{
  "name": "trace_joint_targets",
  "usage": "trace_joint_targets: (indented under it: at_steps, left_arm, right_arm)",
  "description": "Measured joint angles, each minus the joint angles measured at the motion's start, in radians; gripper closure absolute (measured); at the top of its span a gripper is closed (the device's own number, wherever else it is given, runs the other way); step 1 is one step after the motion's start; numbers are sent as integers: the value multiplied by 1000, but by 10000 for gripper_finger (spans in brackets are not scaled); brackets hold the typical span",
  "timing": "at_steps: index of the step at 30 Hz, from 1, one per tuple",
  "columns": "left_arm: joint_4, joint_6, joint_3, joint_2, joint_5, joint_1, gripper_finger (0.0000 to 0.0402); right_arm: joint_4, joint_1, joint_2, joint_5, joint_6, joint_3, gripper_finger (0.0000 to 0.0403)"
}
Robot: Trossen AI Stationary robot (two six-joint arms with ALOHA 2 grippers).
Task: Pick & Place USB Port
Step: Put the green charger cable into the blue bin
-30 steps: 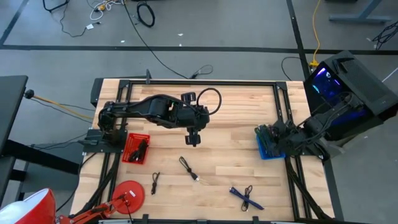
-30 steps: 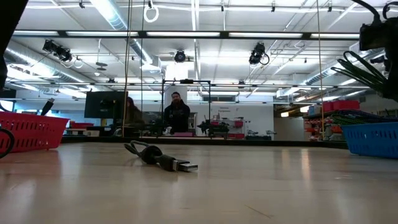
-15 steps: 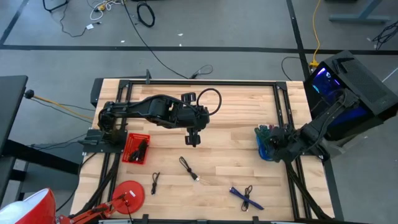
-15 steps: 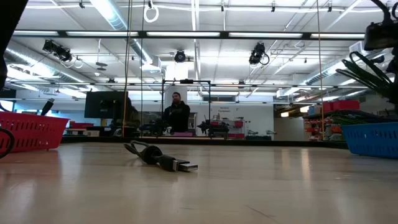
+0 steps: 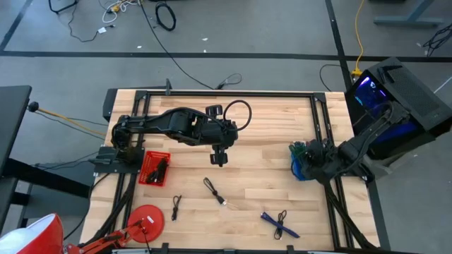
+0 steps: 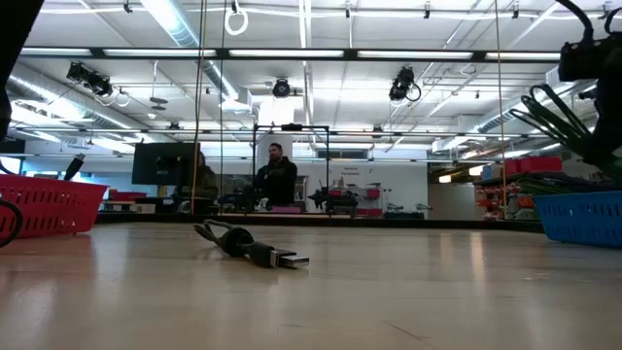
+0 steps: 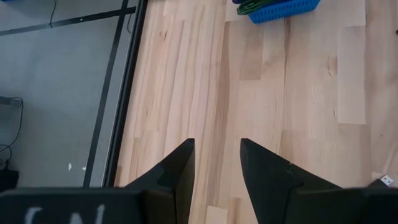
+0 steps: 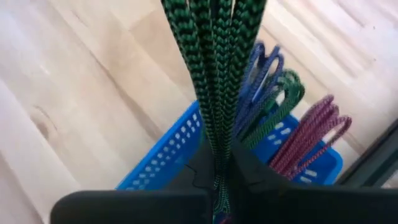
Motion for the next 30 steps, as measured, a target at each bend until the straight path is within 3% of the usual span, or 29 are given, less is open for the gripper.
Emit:
trace_joint_targets:
  at_steps: [6,19,21,24,30]
  left_arm:
    - [-5,2,0,0,0,0,268]
    - [1,-25,0,0,1,0,268]
    - [0,-43,0,0,3,-1,268]
    - [-3,-52,0,0,32,-6,268]
    - [2,-38,0,0,37,-14,268]
  right_arm:
    - [-12,13,-19,-29,-54,-9,393]
    - [3,56,-383,-22,-109,-6,393]
    - [30,58,-420,-28,-103,-28,393]
    - [129,70,-469,-103,-247,-94,393]
    - [114,69,-497,-72,-206,-86,393]
